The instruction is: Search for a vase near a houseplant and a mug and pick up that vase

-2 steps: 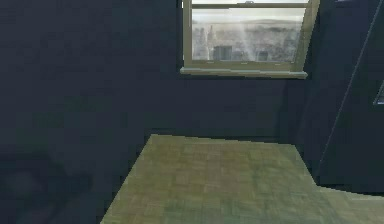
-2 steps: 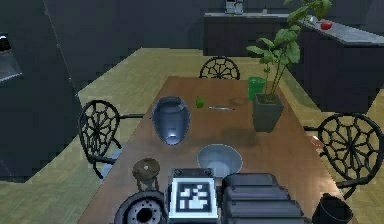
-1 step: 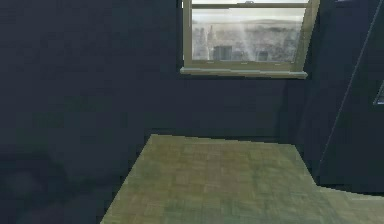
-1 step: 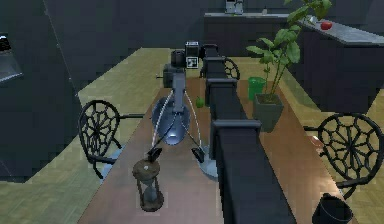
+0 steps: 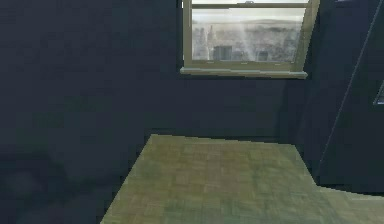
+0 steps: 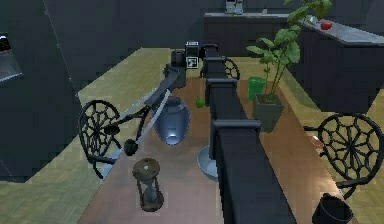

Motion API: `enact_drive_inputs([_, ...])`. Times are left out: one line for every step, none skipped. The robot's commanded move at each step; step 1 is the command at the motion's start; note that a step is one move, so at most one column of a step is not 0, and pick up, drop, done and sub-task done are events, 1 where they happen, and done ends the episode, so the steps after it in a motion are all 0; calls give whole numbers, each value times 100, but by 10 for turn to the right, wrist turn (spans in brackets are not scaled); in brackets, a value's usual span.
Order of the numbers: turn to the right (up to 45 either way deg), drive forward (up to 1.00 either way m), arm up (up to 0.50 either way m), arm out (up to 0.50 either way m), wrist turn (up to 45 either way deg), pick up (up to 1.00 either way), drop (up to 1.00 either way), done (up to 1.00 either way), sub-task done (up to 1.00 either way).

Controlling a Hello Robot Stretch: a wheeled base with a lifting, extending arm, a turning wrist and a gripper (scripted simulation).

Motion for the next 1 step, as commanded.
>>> enact_drive_inputs([0, 0, 0, 0, 450, 0, 0, 0, 0])
